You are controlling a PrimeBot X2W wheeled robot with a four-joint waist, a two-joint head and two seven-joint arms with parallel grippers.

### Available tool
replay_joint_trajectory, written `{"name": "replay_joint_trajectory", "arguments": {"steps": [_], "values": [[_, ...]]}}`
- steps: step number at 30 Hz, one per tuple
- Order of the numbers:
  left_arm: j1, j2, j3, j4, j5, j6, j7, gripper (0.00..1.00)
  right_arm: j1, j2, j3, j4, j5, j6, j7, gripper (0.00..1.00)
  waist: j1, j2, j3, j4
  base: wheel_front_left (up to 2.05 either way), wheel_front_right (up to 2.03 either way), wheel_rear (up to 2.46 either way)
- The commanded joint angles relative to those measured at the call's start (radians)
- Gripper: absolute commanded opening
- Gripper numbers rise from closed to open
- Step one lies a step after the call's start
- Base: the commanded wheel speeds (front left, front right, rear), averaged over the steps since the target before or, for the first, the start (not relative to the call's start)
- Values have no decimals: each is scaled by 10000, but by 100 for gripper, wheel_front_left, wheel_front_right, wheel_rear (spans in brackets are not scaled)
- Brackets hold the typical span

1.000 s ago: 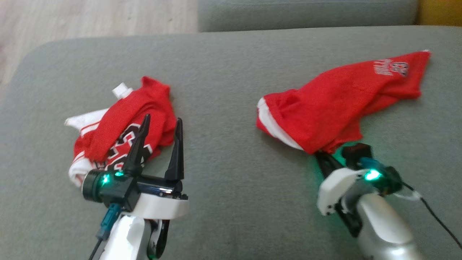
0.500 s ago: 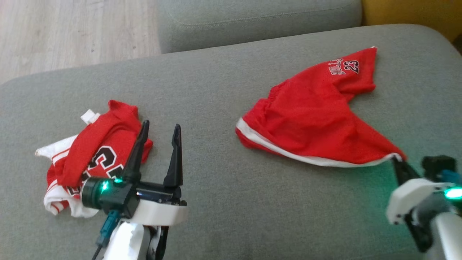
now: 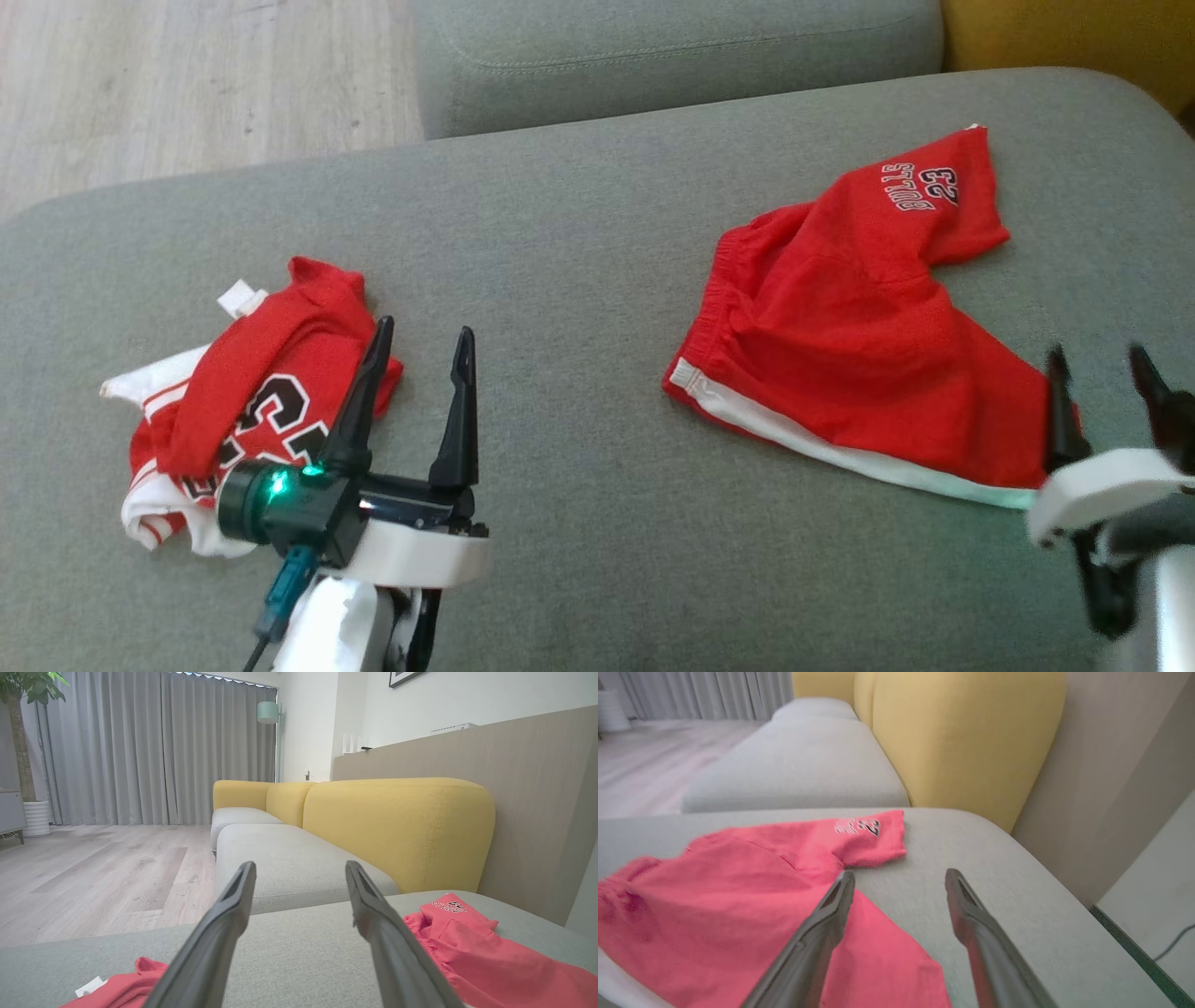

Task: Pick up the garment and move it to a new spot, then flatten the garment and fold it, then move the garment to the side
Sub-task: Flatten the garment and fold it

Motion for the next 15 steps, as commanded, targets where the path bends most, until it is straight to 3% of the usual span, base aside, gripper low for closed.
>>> {"name": "replay_joint_trajectory", "arguments": {"steps": [1,7,15], "values": [[-303,5,290,-330,27,10,-51,100,-460,21,491,-558,112,-7,-468,100,1,-1,18,52,0,0,0],[-344,5,218,-293,111,-81,-51,100,-373,292,2080,-843,1075,-7,-1676,100,1,-1,97,325,0,0,0],[-499,5,143,-257,158,-120,-51,100,-864,316,3108,321,1781,-7,-1393,100,1,-1,330,915,0,0,0]]}}
